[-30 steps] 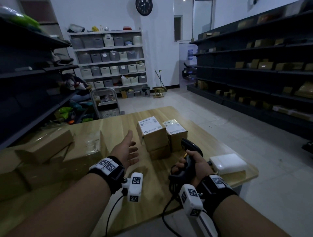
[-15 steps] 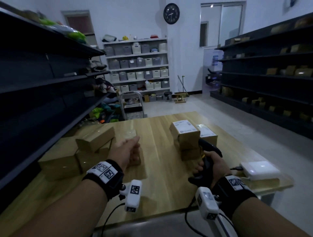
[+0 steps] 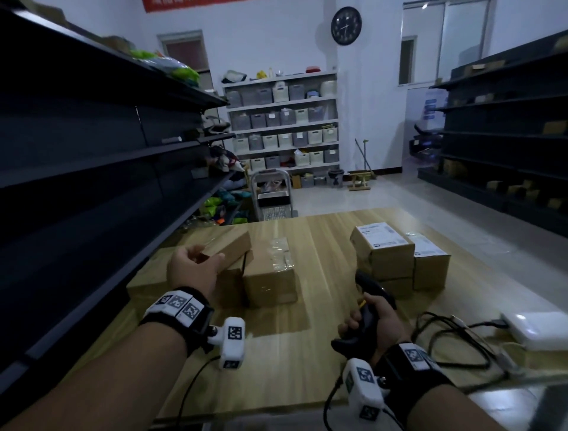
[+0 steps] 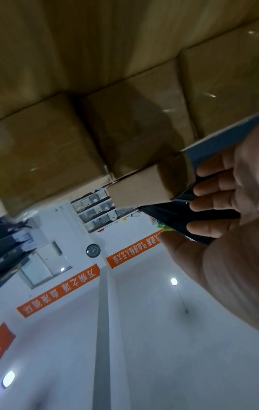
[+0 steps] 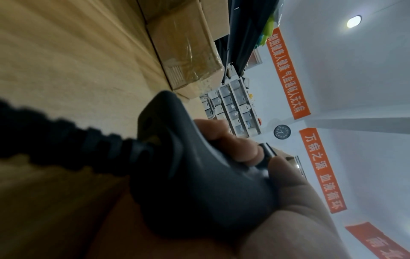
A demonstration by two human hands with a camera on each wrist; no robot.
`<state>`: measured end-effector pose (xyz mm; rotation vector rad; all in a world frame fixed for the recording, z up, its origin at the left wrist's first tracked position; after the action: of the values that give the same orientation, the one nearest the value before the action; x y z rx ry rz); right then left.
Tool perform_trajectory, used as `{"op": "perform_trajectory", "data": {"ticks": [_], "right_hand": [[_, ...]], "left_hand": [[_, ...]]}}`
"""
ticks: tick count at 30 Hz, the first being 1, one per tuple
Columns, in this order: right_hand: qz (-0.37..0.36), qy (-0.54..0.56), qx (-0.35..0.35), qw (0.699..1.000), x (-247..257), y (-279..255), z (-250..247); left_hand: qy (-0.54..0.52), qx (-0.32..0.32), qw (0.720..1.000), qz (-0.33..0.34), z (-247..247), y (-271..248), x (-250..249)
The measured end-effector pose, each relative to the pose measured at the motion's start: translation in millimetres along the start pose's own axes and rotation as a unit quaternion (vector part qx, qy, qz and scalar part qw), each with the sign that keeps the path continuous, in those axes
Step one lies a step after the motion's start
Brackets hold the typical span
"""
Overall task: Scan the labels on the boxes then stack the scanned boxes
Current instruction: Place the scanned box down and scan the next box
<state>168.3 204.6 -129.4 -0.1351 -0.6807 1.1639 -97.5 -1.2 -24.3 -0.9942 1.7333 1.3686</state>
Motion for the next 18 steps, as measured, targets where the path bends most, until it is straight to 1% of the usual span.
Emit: {"op": "perform_trajectory", "data": {"ticks": [2,3,5,8,11,13,15,16,18], "right_hand": [[-0.003,-0.002,0.006,1.0,0,2,0],[-0.001,-0.002,0.007,1.0,0,2,0],[0.002,-0.004,0.011,1.0,0,3,1],[0.002,-0.003,0.009,1.0,0,4,1],[0.0,-0.009,0.005,1.0,1,9,-1],[0.001,-0.016,0.003,1.0,1,12,-2],[0.002,-0.018,0.007,1.0,1,13,-3],[0.001,-0.018,0.011,1.0,1,13,-2],[-0.001,-0.015,0.015,1.0,0,13,-3]], "left_hand": [[0.076,0.005,0.997,0.003,-3,18,9],[0.115,0.021,0.993,-0.004,-4,25,13],[0.156,0.064,0.985,-0.021,-3,37,19],[0.15,0.113,0.982,-0.024,-1,46,21],[0.141,0.147,0.979,-0.027,4,39,18],[0.146,0.137,0.98,-0.023,5,31,17],[0.121,0.11,0.986,-0.018,4,22,13],[0.09,0.092,0.992,-0.019,3,17,10],[-0.007,0.053,0.998,-0.03,5,2,2]]}}
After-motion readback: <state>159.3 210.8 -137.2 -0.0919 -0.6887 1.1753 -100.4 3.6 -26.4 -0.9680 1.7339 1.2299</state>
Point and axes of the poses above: each hand's wrist, its own y-axis towards the middle knuckle, its own z-axis out of the palm, x = y × z, the point moved 2 cm from there along y, towards the middle knuckle, and after that the axes turned 14 degrees about z, right-handed, at the moved point
